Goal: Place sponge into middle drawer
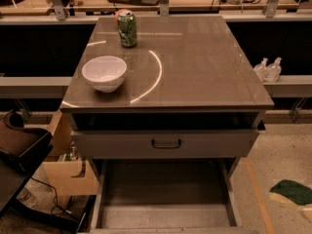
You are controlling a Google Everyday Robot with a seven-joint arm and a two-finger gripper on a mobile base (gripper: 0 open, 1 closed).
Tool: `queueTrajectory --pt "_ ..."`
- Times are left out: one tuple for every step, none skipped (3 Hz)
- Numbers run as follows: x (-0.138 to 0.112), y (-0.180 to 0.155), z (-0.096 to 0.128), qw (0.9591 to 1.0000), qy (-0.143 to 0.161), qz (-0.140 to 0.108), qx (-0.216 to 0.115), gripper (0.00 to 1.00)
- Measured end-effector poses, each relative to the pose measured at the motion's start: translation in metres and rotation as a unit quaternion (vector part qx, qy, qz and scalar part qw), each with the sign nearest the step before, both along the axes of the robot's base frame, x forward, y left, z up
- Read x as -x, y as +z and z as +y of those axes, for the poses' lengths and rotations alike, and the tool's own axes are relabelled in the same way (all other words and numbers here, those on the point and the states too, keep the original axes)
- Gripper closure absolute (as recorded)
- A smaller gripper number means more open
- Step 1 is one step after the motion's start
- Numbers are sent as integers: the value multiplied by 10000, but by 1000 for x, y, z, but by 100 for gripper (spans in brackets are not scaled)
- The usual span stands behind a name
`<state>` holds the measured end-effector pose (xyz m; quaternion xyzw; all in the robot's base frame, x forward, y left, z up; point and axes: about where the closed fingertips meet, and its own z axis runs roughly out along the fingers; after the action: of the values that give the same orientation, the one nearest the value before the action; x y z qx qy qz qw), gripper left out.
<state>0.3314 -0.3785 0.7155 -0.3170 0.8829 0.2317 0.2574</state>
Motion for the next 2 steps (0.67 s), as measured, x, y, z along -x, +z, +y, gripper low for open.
queueTrajectory --pt "-11 -9 18 9998 61 -194 -51 100" --pt "-30 -24 59 9971 188 -699 -229 100"
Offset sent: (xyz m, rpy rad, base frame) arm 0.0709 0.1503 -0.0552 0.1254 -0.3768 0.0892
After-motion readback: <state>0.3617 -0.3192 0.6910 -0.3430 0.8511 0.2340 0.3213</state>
